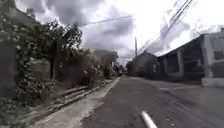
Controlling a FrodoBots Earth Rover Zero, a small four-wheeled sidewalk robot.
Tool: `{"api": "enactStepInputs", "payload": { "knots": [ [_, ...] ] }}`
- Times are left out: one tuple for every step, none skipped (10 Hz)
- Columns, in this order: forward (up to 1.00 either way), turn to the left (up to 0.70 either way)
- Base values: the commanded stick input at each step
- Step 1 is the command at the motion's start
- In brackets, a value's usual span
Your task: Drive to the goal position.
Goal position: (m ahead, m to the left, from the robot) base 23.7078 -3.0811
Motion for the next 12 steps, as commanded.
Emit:
{"api": "enactStepInputs", "payload": {
  "knots": [
    [0.85,-0.12],
    [0.85,-0.16],
    [0.85,-0.2],
    [0.85,-0.24],
    [0.85,-0.28],
    [0.85,-0.32],
    [0.85,-0.34],
    [0.85,-0.34],
    [0.85,-0.34],
    [0.85,-0.31],
    [0.85,-0.2],
    [0.85,0.0]
  ]
}}
